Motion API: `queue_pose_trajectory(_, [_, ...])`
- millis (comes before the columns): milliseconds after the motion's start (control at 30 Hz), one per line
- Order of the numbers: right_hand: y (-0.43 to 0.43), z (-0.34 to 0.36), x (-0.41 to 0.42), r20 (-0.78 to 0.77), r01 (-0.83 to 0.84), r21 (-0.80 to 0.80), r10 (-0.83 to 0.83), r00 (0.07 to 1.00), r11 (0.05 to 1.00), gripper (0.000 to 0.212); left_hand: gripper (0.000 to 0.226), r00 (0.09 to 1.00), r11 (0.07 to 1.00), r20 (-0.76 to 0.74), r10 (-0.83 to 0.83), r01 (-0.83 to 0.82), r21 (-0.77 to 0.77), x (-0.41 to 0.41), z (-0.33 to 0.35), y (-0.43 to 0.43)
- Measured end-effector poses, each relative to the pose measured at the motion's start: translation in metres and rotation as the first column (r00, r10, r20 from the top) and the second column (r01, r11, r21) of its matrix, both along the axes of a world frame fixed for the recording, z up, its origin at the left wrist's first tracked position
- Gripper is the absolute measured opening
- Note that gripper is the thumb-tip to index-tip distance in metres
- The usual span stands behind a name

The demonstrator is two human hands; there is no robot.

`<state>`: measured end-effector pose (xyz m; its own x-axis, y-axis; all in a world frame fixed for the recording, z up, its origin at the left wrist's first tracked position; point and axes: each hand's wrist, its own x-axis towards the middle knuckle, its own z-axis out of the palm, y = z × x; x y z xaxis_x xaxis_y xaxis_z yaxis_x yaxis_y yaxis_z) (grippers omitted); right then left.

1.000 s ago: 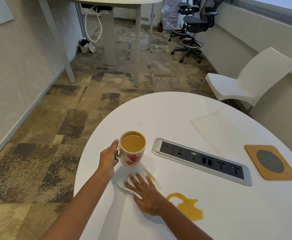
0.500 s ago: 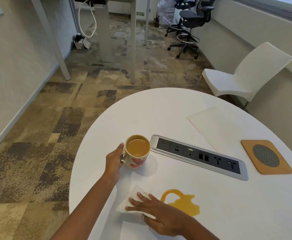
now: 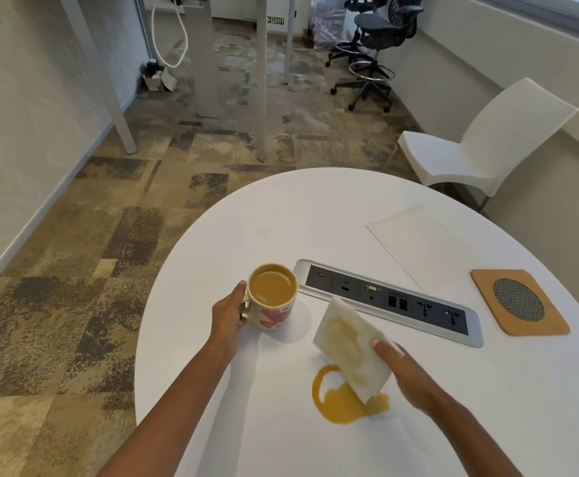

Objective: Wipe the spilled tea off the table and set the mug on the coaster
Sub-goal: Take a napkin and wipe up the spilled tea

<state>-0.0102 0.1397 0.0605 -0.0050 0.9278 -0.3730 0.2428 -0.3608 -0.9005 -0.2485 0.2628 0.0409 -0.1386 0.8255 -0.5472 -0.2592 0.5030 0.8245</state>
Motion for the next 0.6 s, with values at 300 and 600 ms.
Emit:
queue_pose_trajectory(300, [0.008, 0.014, 0.024, 0.081, 0.152, 0.109, -0.161, 0.984, 0.982, 0.026, 0.034, 0.996, 0.999, -0.087, -0.030, 0.031, 0.010, -0.004, -0.004, -0.001])
queue_pose_trajectory(600, [0.022, 0.012, 0.014, 0.580, -0.089, 0.181, -0.033, 0.814, 0.980, 0.043, 0.042, 0.903, 0.990, -0.429, 0.005, 0.056, 0.129, -0.013, -0.006, -0.009])
